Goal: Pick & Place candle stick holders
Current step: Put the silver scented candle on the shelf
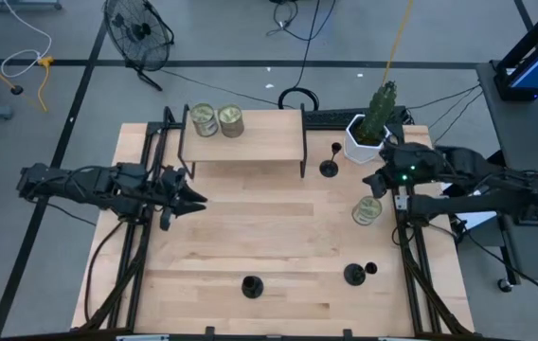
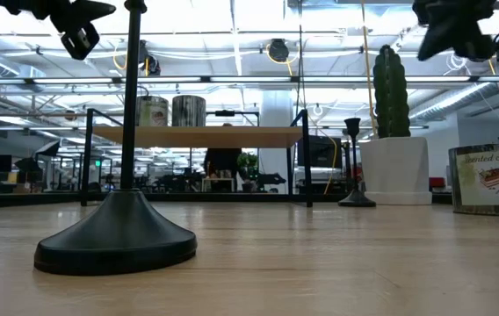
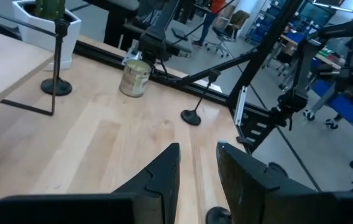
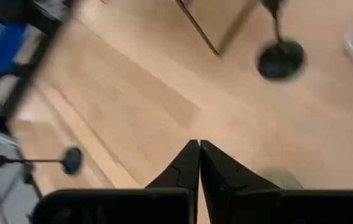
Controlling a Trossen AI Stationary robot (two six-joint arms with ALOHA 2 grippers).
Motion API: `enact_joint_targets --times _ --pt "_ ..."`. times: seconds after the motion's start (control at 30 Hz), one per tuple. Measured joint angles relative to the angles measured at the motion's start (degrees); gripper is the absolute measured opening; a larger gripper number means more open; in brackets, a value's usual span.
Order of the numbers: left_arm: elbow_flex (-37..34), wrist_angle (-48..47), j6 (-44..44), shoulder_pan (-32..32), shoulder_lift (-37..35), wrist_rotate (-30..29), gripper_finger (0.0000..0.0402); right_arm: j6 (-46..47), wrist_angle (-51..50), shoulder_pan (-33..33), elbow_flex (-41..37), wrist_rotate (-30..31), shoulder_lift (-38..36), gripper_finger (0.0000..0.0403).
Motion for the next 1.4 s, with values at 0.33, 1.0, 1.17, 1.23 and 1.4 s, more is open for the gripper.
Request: enact_joint_targets --times 0.33,1.0,1.17,1.23,1.4 --pt "-3.02 1.51 -0.18 0.04 -1.07 -0.81 0.0111 9.04 -30.32 0.00 3.12 -9.70 10.90 0.0006" --pt "-3.50 2.28 -0.21 0.04 -1.06 -0.74 0.0111 10.35 -26.91 -0.04 -3.05 -2.76 13.37 0.0081" --pt "-3.50 2.28 -0.21 0.04 -1.08 -0.74 0.0111 13.06 -26.95 -0.04 -6.11 -2.38 13.35 0.0142" --pt "-3.50 2.27 -0.21 0.04 -1.08 -0.74 0.0111 14.64 -26.80 -0.04 -6.86 -2.32 13.37 0.0159" --pt "-3.48 2.26 -0.04 0.04 -1.08 -0.76 0.0111 20.04 -23.92 -0.04 -9.17 -2.33 13.36 0.0179"
